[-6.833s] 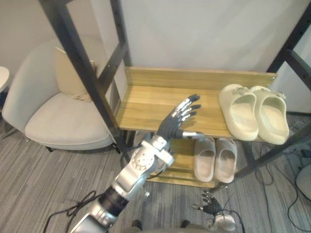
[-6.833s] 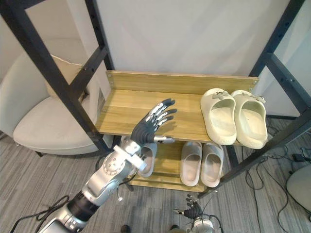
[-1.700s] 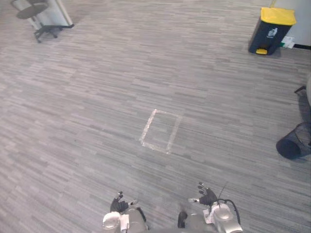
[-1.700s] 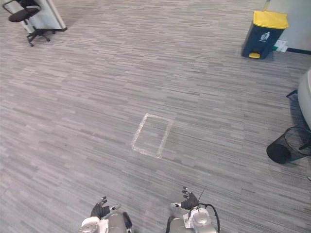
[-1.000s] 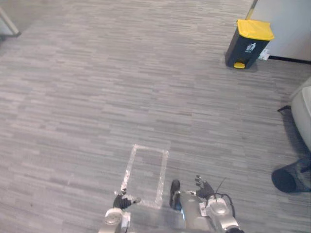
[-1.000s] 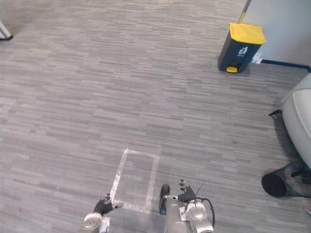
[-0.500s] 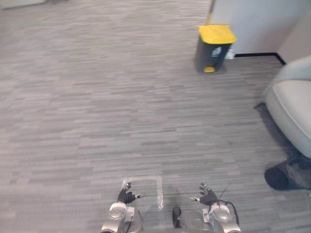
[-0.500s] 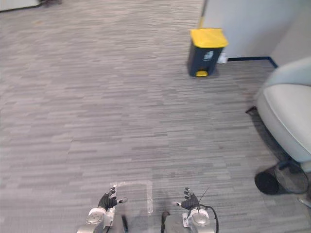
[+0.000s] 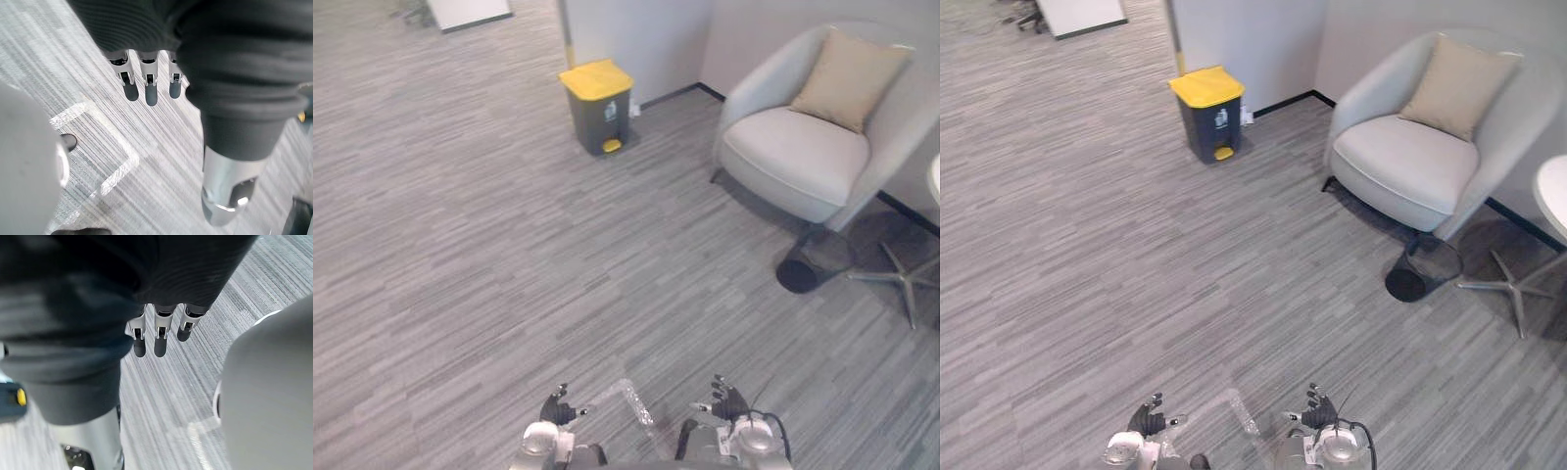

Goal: Organize the slippers on the shoe rack

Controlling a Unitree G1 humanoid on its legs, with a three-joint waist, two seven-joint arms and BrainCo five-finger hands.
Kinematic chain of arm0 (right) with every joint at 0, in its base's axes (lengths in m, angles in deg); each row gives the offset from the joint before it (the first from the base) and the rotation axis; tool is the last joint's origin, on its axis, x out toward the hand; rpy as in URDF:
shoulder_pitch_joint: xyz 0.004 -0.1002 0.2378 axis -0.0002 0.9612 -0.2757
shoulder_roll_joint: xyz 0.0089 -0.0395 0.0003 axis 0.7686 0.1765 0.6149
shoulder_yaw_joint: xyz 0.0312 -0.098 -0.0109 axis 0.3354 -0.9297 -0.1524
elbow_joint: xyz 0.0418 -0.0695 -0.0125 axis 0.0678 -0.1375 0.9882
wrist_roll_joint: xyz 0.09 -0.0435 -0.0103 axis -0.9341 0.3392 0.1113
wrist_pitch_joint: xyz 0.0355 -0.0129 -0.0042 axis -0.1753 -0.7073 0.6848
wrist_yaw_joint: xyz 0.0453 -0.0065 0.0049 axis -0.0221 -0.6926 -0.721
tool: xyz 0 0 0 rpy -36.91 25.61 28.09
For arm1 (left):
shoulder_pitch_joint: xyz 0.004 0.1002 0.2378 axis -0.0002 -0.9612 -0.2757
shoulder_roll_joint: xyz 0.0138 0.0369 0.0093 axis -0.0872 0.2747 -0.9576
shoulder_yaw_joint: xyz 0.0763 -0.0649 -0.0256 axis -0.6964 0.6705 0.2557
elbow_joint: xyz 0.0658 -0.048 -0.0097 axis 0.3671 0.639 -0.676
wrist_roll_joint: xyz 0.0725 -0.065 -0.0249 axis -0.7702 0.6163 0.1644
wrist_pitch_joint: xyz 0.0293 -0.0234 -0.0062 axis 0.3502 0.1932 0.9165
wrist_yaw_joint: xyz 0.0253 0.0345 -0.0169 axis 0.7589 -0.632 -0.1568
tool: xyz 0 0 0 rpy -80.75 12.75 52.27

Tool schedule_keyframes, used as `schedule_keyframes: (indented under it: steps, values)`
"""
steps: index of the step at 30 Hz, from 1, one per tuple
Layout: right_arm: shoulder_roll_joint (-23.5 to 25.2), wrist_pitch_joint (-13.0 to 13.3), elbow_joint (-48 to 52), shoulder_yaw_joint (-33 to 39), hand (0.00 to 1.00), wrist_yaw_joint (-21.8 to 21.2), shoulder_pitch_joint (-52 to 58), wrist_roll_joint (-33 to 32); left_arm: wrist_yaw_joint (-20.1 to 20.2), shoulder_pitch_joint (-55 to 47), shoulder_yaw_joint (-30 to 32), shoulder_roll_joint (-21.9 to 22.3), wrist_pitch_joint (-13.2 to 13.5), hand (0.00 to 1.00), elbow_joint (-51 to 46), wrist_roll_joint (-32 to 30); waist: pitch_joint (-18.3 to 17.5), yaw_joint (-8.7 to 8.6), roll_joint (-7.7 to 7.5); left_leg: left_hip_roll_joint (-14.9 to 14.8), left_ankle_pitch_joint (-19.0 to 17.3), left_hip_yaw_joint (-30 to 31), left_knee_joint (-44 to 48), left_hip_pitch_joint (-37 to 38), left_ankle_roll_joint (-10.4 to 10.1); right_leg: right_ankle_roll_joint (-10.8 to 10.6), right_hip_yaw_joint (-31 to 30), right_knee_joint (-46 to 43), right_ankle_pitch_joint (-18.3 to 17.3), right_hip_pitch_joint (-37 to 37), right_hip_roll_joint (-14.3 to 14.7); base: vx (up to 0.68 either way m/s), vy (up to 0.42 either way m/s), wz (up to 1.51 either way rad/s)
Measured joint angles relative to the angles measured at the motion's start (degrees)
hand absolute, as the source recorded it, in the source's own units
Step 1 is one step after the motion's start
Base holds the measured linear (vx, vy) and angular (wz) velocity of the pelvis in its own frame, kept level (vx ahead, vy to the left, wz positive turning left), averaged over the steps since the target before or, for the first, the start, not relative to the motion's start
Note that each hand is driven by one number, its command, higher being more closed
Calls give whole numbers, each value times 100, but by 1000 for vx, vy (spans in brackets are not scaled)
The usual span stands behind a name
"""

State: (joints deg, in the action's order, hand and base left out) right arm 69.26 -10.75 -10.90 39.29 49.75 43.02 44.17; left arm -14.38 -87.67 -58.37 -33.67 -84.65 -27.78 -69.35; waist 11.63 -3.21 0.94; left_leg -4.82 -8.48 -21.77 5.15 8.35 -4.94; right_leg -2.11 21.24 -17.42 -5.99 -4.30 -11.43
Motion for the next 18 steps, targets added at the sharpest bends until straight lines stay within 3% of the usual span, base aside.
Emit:
schedule_keyframes:
  steps: [4, 5, 6, 7, 9, 10, 11, 12, 13, 14, 16, 17, 18]
  values:
    - [-6, 4, -12, 22, 0, 18, -12, -1, 65, 72, 11, 50, -2, 0, 98, -20, -6, -30, 29, -245, -73, -294, 60, -6, -121, 62, -108, 384, 129, 45, 309, 42, -36, -39]
    - [-13, 3, -30, 21, 0, 21, -10, -1, 72, 96, 59, 46, -1, 0, 92, -24, 10, 9, 54, -462, -304, -439, 419, -59, -219, 93, -175, 465, 116, 78, 456, 51, -99, -57]
    - [-39, 1, -30, 21, 0, 23, -8, -2, 69, 85, 73, 63, -1, 0, 89, -22, 64, 41, 150, -691, -529, -566, 821, -48, -325, 130, -238, 499, 24, 170, 600, 67, -118, -90]
    - [-43, 3, -27, 17, 0, 26, -5, -8, 73, 24, 93, 7, -5, 0, 87, -22, 64, 89, 114, -948, -641, -612, 1650, -174, -466, 179, -400, 480, -103, 237, 703, 82, -118, -89]
    - [-80, -3, -44, 5, 0, 27, 32, -11, 69, -19, 200, 23, -12, 0, -3, -22, 10, 89, 189, -1244, -562, -535, 2640, -510, -517, 212, -575, 453, -160, 243, 814, 107, -115, -74]
    - [-160, -3, -13, -19, 0, 27, 27, -18, 67, -95, 259, 72, -5, 0, -92, -18, -5, 76, 261, -1520, -346, -277, 3605, -877, -398, 287, -859, 423, -212, 277, 947, 233, -35, -85]
    - [-169, -9, 22, -6, 0, 41, 5, -62, 65, -57, 294, 77, 7, 0, -118, -16, 60, 117, 277, -1489, -391, 198, 4126, -1278, -316, 358, -1080, 429, -212, 372, 940, 198, 7, -85]
    - [-188, -24, 12, 4, 0, 46, -6, -65, 70, -52, 290, 92, 4, 0, -113, -16, 56, 125, 284, -1380, -543, 322, 4049, -1332, -309, 364, -1170, 435, -215, 386, 914, 189, 76, -87]
    - [-224, -44, -30, 23, 0, 53, -9, -101, 62, -37, 291, 117, 15, 0, -152, -14, 67, 145, 266, -1069, -782, 621, 3627, -1450, -235, 357, -1424, 482, -215, 452, 826, 167, 86, -98]
    - [-219, -41, -112, 35, 0, 55, -17, -156, 51, -35, 291, 127, 19, 0, -203, -8, 68, 221, 262, -727, -802, 1021, 2997, -1571, -253, 327, -1700, 533, -198, 483, 754, 206, 117, -121]
    - [-206, -58, -214, 43, 0, 61, -61, -159, 44, -25, 302, 136, 25, 0, -245, -3, 74, 293, 255, -371, -757, 1584, 2333, -1698, -241, 291, -2000, 617, -212, 505, 727, 175, 138, -94]
    - [-205, -69, -261, 47, 0, 77, -98, -158, 33, -27, 328, 138, 45, 0, -268, -2, 75, 333, 254, -101, -588, 2242, 1647, -1757, -303, 245, -2218, 680, -237, 547, 707, 209, 211, -106]
    - [-219, -62, -317, 38, 0, 96, -79, -162, 22, -75, 344, 146, 41, 0, -274, 8, 52, 332, 305, -43, -322, 2605, 1051, -1701, -354, 104, -2386, 694, -295, 556, 784, 202, 223, -113]
